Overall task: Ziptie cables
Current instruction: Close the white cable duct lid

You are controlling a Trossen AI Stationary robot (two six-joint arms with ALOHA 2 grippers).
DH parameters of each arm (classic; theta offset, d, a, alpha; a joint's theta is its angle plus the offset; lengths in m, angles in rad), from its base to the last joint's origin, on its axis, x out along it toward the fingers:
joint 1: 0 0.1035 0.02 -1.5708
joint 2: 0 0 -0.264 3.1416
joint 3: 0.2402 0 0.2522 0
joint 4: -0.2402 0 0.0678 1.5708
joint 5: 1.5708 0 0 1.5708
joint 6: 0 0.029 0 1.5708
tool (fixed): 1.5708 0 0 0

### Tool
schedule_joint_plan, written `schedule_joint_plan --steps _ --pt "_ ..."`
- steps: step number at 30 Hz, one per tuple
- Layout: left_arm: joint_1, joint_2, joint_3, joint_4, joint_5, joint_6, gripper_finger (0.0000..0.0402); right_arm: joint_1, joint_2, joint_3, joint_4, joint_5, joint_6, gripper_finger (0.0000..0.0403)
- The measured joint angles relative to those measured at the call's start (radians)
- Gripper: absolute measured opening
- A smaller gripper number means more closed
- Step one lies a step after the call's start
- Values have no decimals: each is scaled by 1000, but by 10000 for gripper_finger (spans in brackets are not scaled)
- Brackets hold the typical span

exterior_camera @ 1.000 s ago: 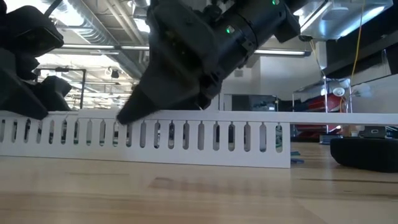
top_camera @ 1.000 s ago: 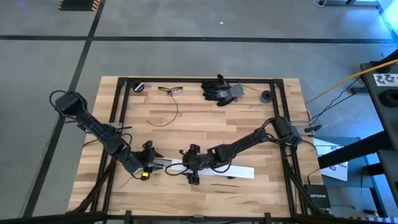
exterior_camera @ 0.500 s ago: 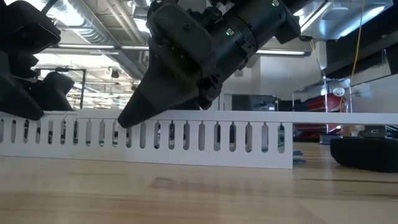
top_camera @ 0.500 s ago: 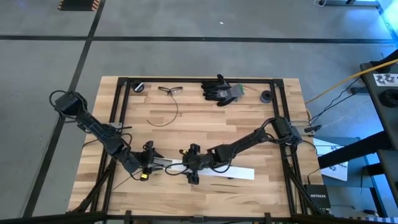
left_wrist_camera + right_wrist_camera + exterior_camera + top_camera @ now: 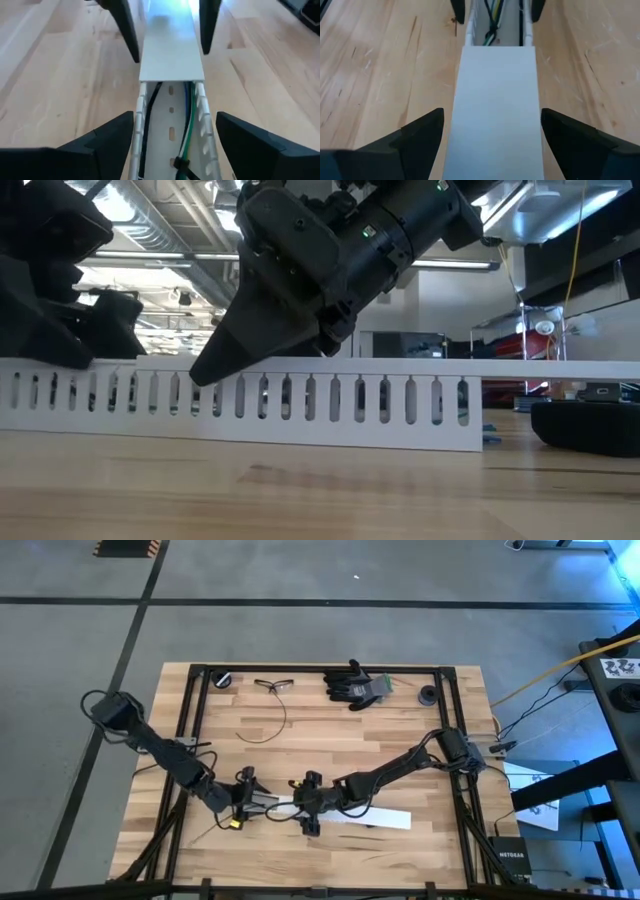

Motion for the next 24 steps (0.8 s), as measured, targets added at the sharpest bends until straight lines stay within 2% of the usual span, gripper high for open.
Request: schedule_joint_plan --steps 11,14,20,24 --pt "34 147 11 142 2 30 268 0 0 0 2 0 0 318" --pt "37 163 11 156 2 28 256 0 0 0 1 0 0 316" --pt "37 163 13 157 2 18 220 0 0 0 -1 -1 -4 256" --pt "37 163 13 157 1 0 212 1 0 0 -2 1 1 212"
